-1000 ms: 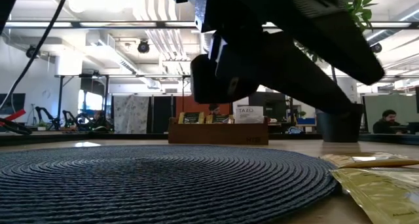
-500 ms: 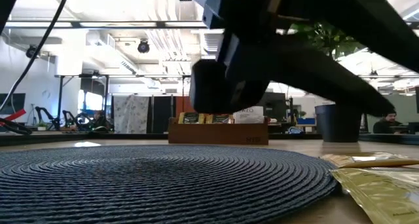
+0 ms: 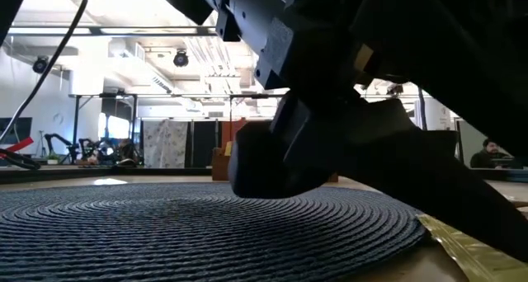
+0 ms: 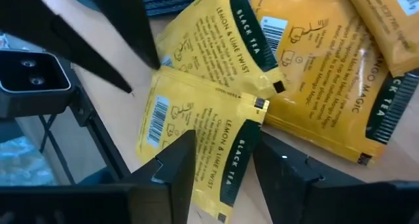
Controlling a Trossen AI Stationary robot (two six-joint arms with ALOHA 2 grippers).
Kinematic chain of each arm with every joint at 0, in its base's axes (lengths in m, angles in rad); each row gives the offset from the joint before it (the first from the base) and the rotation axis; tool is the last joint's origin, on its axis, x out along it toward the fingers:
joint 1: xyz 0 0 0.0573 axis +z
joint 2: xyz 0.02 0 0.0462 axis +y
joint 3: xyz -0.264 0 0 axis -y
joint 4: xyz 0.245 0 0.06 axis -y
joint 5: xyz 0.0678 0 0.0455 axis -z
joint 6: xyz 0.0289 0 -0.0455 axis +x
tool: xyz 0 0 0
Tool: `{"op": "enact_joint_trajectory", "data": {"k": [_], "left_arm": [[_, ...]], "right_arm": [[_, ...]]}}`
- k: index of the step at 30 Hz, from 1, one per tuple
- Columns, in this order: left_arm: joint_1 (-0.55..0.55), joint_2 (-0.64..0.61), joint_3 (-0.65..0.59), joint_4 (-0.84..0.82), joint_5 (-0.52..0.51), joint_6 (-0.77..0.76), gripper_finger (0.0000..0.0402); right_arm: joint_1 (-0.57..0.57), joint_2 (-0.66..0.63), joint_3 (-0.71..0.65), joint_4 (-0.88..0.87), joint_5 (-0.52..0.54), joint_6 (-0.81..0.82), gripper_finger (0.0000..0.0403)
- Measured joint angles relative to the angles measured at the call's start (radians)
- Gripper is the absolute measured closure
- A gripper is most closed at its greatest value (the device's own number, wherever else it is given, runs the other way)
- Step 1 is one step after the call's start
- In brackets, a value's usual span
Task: Pick & Place Tea
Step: Put the bottom yellow tea bag into the left section of the wooden organizer
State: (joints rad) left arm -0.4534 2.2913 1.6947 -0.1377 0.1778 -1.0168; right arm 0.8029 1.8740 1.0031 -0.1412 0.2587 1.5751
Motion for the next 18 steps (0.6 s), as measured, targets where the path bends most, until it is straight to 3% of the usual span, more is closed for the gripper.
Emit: {"op": "enact_joint_trajectory", "data": {"k": [5,18], "left_arm": [[0.002,0.001,0.000,0.000,-0.062,-0.002,0.0312],[0.006,0.003,-0.009,-0.018,-0.077,0.002,0.0312]], "right_arm": [[0.000,0.001,0.000,0.016,-0.028,-0.015,0.0278],[0.010,-0.028,0.000,0.016,-0.141,-0.043,0.0352]]}}
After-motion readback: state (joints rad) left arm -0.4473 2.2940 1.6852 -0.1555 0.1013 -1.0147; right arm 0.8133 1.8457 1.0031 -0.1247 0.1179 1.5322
